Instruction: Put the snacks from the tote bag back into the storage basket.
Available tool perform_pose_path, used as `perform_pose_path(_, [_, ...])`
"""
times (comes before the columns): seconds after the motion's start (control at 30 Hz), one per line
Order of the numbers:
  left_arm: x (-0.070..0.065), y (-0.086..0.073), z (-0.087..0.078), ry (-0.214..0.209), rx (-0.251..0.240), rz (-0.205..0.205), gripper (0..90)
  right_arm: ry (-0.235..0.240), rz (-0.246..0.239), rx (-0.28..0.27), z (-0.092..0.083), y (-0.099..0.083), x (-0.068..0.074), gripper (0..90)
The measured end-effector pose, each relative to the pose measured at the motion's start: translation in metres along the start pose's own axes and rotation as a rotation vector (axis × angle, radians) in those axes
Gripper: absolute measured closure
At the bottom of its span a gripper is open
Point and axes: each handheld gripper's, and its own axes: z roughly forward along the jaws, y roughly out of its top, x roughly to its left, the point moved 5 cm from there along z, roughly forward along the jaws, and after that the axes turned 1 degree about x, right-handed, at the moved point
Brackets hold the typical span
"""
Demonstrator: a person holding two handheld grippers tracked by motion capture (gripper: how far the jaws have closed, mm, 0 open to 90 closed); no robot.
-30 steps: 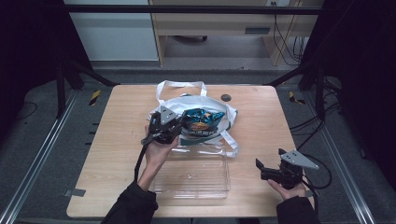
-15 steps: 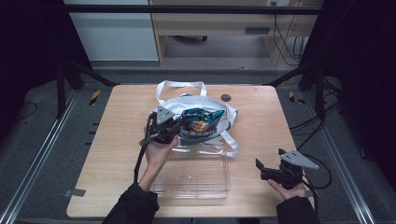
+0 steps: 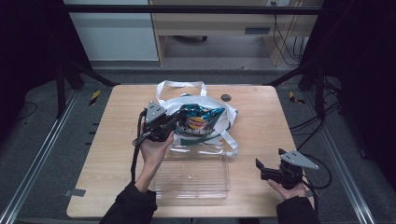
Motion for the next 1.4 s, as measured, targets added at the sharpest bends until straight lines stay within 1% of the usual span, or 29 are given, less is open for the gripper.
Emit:
perform_pose_path(0.03, [-0.002,0.004,-0.004,-0.002,-0.014,-0.002,90.0,0.000,-0.001,-0.001,0.000,0.000,0.000,4.8])
perform_pose_path(0.1, [-0.003,0.008,-0.007,-0.003,-0.028,-0.005,90.0,-0.001,-0.001,-0.001,0.000,0.000,0.000,4.8])
perform_pose_path(0.47, [-0.008,0.025,-0.021,-0.014,-0.074,-0.024,90.0,0.000,0.000,-0.002,0.000,0.000,0.000,4.8])
perform_pose_path(0.7, [-0.007,0.030,-0.032,-0.020,-0.106,-0.035,90.0,0.001,0.000,-0.005,-0.001,0.001,0.001,4.9])
perform_pose_path(0.73, [-0.007,0.030,-0.033,-0.020,-0.108,-0.034,90.0,-0.002,-0.007,-0.008,0.000,0.001,0.000,4.9])
perform_pose_path(0.9, [-0.008,0.035,-0.040,-0.026,-0.128,-0.037,90.0,0.002,0.000,-0.003,0.000,0.000,0.001,4.9])
perform_pose_path(1.17, [-0.015,0.044,-0.054,-0.046,-0.154,-0.030,90.0,0.003,0.002,-0.002,-0.001,0.001,0.001,4.9])
perform_pose_path(1.23, [-0.016,0.045,-0.057,-0.050,-0.159,-0.029,90.0,0.000,-0.005,-0.006,-0.001,0.001,0.001,4.9])
perform_pose_path(1.4, [-0.021,0.047,-0.066,-0.064,-0.171,-0.025,90.0,-0.001,-0.005,-0.006,-0.001,0.001,0.001,5.0])
